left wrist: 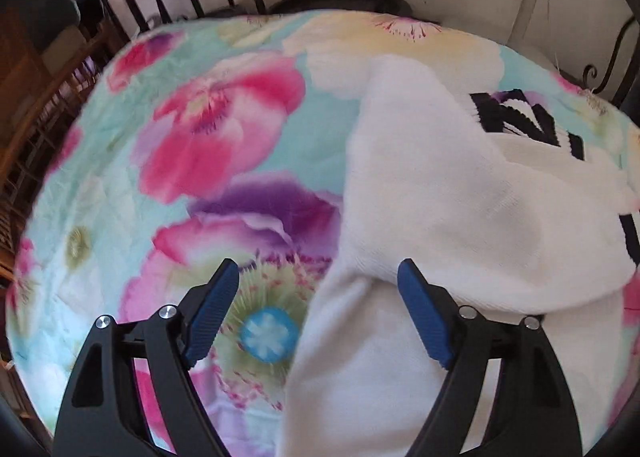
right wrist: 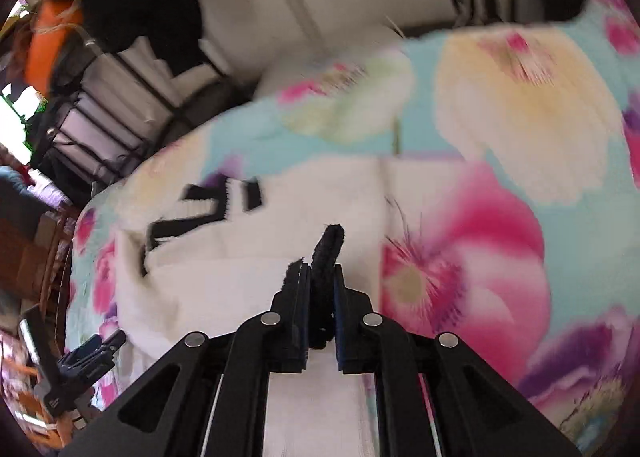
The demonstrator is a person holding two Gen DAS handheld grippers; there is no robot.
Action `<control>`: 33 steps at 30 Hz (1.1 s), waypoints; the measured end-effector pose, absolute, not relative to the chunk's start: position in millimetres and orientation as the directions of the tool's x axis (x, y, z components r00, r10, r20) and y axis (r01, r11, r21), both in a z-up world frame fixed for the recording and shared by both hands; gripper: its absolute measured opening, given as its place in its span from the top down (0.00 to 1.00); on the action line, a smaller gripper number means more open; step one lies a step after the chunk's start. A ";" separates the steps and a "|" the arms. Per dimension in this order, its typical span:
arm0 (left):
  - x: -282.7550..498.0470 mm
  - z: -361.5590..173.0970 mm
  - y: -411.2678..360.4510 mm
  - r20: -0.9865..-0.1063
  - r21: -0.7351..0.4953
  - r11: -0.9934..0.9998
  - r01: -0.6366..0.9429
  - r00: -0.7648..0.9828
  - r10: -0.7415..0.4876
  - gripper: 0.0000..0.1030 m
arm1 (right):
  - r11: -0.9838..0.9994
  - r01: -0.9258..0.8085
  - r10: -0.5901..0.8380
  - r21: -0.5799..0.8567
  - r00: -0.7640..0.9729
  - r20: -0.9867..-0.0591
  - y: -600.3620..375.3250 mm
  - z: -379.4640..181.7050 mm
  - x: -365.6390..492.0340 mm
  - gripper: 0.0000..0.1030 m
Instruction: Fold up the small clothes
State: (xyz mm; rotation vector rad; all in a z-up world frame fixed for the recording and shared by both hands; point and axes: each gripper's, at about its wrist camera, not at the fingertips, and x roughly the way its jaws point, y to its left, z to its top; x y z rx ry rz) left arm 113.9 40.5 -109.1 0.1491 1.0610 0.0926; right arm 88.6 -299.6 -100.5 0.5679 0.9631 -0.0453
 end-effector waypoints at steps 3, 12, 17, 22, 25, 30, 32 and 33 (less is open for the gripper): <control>113.5 -97.2 30.9 -0.840 0.160 0.986 0.040 0.531 0.115 0.23 | 0.858 0.153 0.272 0.491 0.675 -0.686 -281.0 -55.7 90.2 0.91; 123.9 -132.7 32.8 -0.878 0.218 0.975 0.046 0.446 0.175 0.18 | 0.856 0.261 0.206 0.446 0.620 -0.757 -314.7 -88.4 93.4 0.91; 125.1 -129.7 35.3 -0.882 0.211 0.977 0.023 0.435 0.180 0.17 | 0.895 0.265 0.166 0.359 0.550 -0.819 -312.4 -111.7 96.9 0.91; 129.9 -104.4 29.3 -0.855 0.169 0.985 0.027 0.502 0.133 0.18 | 0.861 0.387 0.167 0.330 0.398 -0.902 -328.5 -139.7 85.6 0.53; 141.9 -109.9 20.7 -0.849 0.214 0.975 0.056 0.504 0.157 0.17 | 0.801 0.469 0.117 0.372 0.487 -0.866 -347.1 -121.4 75.5 0.66; 156.2 -139.0 35.2 -0.835 0.315 0.948 0.049 0.489 0.252 0.04 | 0.858 0.191 0.275 0.477 0.613 -0.740 -295.2 -74.0 95.5 0.68; 154.6 -142.4 47.0 -0.844 0.284 0.957 0.062 0.490 0.219 0.04 | 0.894 0.072 0.324 0.442 0.578 -0.749 -255.1 -73.6 113.6 0.68; 153.4 -143.0 51.9 -0.850 0.265 0.962 0.070 0.488 0.199 0.04 | 0.910 0.001 0.345 0.415 0.553 -0.758 -227.6 -77.1 127.3 0.68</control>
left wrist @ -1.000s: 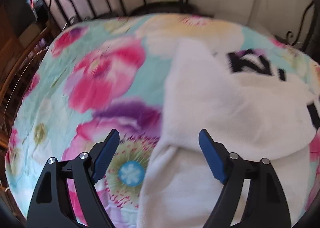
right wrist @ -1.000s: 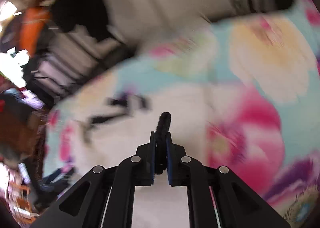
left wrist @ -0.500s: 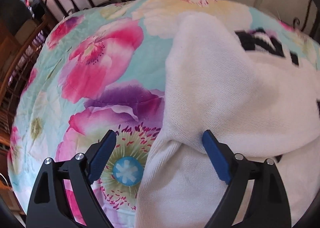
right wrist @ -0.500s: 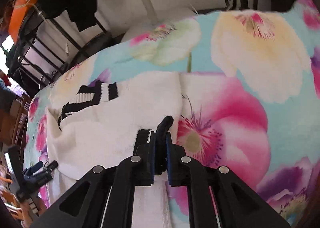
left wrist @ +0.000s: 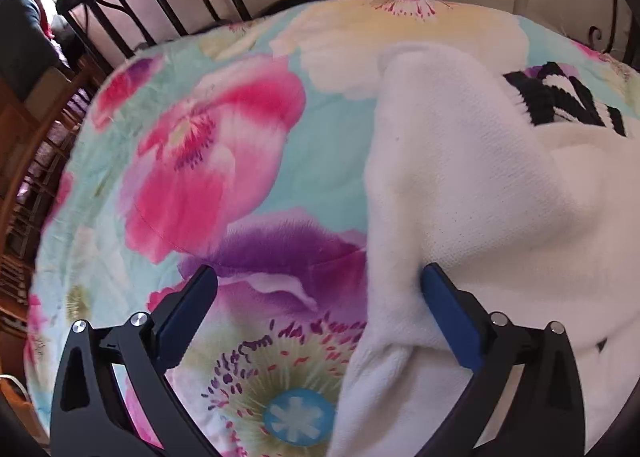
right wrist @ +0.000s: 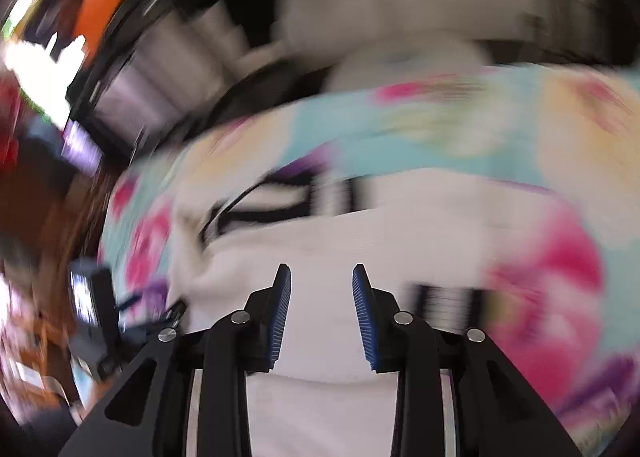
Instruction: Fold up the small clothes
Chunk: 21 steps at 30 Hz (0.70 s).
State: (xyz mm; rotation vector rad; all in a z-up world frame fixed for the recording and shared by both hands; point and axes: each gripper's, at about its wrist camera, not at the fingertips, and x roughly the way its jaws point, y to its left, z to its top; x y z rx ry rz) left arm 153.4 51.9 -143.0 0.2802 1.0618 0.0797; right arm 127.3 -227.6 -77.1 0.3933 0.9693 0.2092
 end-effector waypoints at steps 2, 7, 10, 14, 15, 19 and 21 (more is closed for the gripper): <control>149.9 -145.0 63.4 -0.866 0.204 0.977 0.064 0.477 0.150 0.04 | 0.927 -0.070 0.347 0.369 0.537 -0.769 -195.1 -82.3 144.0 0.68; 143.3 -153.6 85.4 -0.881 0.057 0.997 0.046 0.472 0.029 0.04 | 0.962 -0.215 0.257 0.170 0.490 -0.833 -129.6 -98.4 192.0 0.68; 139.8 -156.7 82.4 -0.864 0.074 0.995 0.062 0.502 0.033 0.04 | 0.951 -0.276 0.258 0.136 0.473 -0.842 -112.5 -104.5 208.0 0.61; 138.1 -158.5 81.6 -0.853 0.072 0.995 0.067 0.521 0.027 0.04 | 0.920 -0.374 0.280 0.121 0.407 -0.869 -99.0 -115.9 199.0 0.61; 138.1 -158.8 82.3 -0.853 0.070 0.995 0.067 0.521 0.025 0.04 | 0.915 -0.386 0.282 0.117 0.406 -0.870 -98.4 -115.8 190.3 0.61; 139.6 -158.9 82.7 -0.854 0.070 0.995 0.067 0.520 0.025 0.04 | 0.909 -0.399 0.289 0.119 0.398 -0.870 -97.2 -115.9 179.7 0.61; 138.4 -158.1 81.9 -0.853 0.068 0.995 0.068 0.521 0.023 0.04 | 0.911 -0.393 0.297 0.128 0.406 -0.864 -99.5 -112.5 177.3 0.61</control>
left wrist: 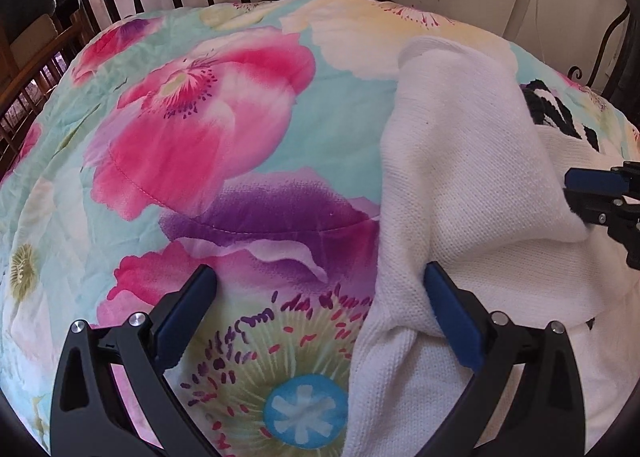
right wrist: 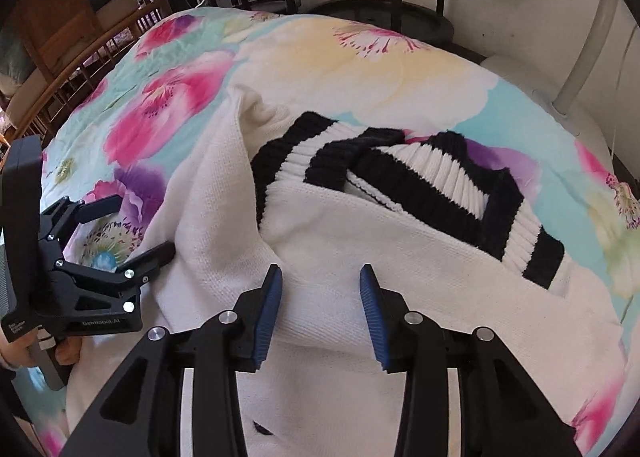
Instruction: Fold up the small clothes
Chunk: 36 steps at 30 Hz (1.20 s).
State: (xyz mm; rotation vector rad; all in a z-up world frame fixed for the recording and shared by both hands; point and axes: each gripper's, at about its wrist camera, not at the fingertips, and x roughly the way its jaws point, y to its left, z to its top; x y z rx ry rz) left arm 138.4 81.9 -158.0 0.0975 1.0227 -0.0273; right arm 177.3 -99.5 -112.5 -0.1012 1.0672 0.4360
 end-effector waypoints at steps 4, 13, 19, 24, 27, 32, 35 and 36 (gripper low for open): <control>139.0 -157.5 81.3 -0.850 0.075 0.995 0.068 0.526 0.028 0.04 | 0.896 -0.404 0.359 0.185 0.412 -0.838 -92.4 -106.2 172.7 0.61; 137.9 -158.7 81.6 -0.850 0.080 0.995 0.066 0.526 0.034 0.04 | 0.904 -0.421 0.266 0.071 0.425 -0.865 -81.5 -122.3 165.4 0.54; 136.2 -157.0 82.3 -0.848 0.077 0.995 0.065 0.530 0.031 0.04 | 0.872 -0.489 0.256 0.034 0.394 -0.883 -68.3 -111.8 164.4 0.94; 138.1 -150.6 79.2 -0.852 0.076 0.996 0.036 0.522 0.046 0.04 | 0.927 -0.373 0.198 -0.032 0.562 -0.803 -88.0 -78.7 176.9 0.97; 141.7 -145.9 74.8 -0.853 0.085 0.996 0.025 0.519 0.060 0.04 | 0.945 -0.322 0.141 -0.049 0.540 -0.830 -89.7 -91.9 192.3 0.95; 137.7 -138.0 71.0 -0.844 0.117 0.993 0.023 0.529 0.087 0.04 | 0.961 -0.272 0.206 0.055 0.564 -0.800 -102.7 -84.0 178.0 0.93; 140.6 -112.5 58.9 -0.811 0.082 0.994 0.072 0.584 0.025 0.05 | 0.949 -0.250 0.302 0.192 0.544 -0.783 -127.1 -73.2 162.0 0.92; 143.9 -103.3 49.7 -0.805 0.056 0.993 0.108 0.593 -0.019 0.05 | 0.948 -0.245 0.308 0.205 0.531 -0.789 -134.4 -73.0 157.9 0.92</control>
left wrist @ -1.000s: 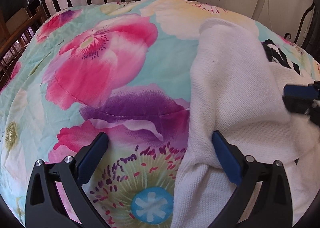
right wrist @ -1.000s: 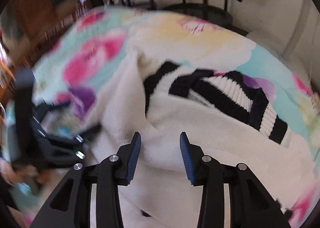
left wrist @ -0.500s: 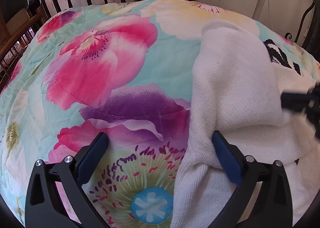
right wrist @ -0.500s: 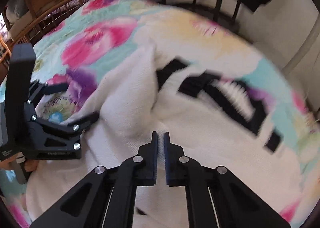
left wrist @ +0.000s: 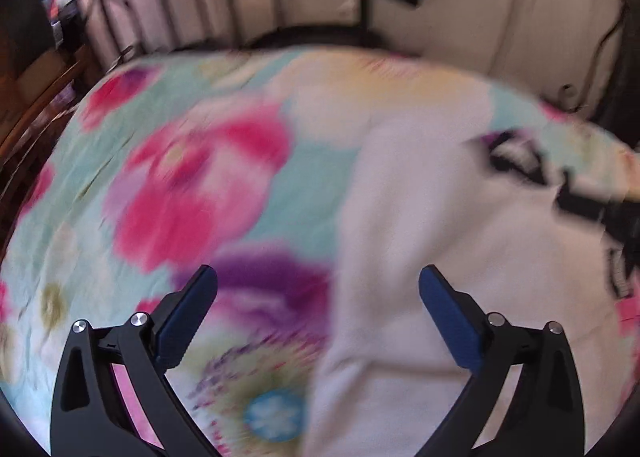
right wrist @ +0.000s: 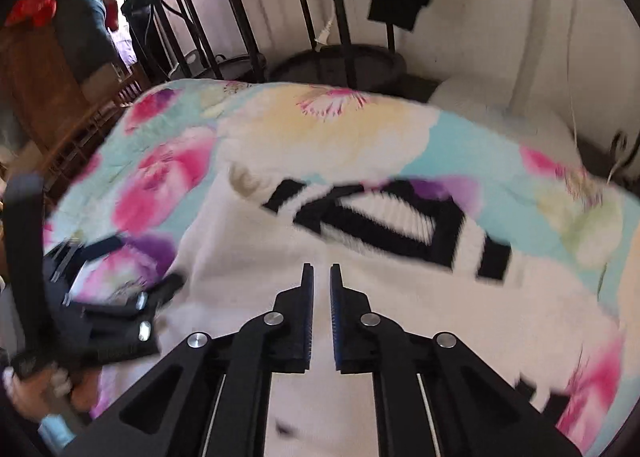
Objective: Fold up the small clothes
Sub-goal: 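Grasp the striped hem with the right gripper and lift it toward the collar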
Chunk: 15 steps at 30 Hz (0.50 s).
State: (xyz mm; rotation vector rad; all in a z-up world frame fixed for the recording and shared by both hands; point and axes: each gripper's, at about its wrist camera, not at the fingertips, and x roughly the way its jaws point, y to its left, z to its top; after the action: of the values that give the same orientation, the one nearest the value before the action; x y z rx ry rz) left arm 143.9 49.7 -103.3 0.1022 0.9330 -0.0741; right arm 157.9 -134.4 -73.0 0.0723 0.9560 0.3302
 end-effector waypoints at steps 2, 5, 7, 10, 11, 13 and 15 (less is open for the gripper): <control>150.7 -96.1 34.1 -0.801 0.015 0.987 0.157 0.593 -0.082 0.05 | 0.950 -0.222 0.304 0.219 0.504 -0.809 -148.8 -78.1 149.4 0.91; 172.3 -115.4 8.9 -0.835 0.124 0.976 0.179 0.550 0.005 0.05 | 0.960 -0.151 0.279 0.236 0.450 -0.848 -177.9 -97.3 132.4 0.90; 191.7 -139.4 16.0 -0.853 0.204 0.971 0.122 0.510 0.115 0.04 | 0.976 -0.068 0.214 0.205 0.435 -0.875 -205.4 -112.5 125.0 0.87; 210.9 -151.1 53.5 -0.902 -0.003 0.998 0.056 0.431 -0.027 0.04 | 0.972 0.061 0.180 0.227 0.426 -0.887 -247.4 -131.7 120.2 1.00; 211.7 -148.2 59.8 -0.903 -0.016 0.999 0.038 0.429 -0.030 0.04 | 0.944 0.112 0.231 0.309 0.441 -0.867 -263.4 -134.6 118.5 1.00; 205.8 -136.9 65.4 -0.892 -0.012 1.000 0.027 0.451 -0.023 0.04 | 0.919 0.174 0.230 0.353 0.490 -0.841 -272.0 -127.9 111.5 0.99; 196.3 -122.0 73.5 -0.876 -0.026 0.999 0.022 0.480 -0.034 0.04 | 0.935 0.170 0.168 0.312 0.563 -0.809 -263.8 -108.3 98.0 0.94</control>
State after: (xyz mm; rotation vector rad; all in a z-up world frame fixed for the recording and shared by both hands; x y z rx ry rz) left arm 196.3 73.5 -122.0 -0.0119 1.0692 -0.0338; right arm 98.0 -263.8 -108.3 0.3787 0.9788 -0.0017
